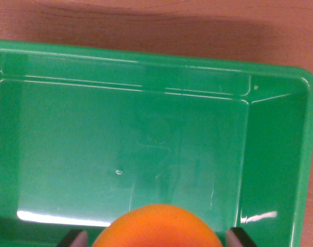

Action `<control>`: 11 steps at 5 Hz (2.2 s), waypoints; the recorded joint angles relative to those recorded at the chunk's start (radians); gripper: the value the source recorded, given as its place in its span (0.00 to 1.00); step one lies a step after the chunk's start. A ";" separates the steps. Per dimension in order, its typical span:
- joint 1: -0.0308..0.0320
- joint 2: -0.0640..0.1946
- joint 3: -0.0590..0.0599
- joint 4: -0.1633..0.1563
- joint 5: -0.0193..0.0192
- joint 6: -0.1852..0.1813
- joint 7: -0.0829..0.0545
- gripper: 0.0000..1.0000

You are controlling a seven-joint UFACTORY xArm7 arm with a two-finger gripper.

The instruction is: Pick fruit

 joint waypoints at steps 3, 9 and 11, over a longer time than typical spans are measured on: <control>0.0007 -0.021 0.000 0.045 -0.0012 0.067 0.000 1.00; 0.0015 -0.045 0.000 0.095 -0.0024 0.140 0.000 1.00; 0.0016 -0.050 0.000 0.106 -0.0027 0.156 0.000 1.00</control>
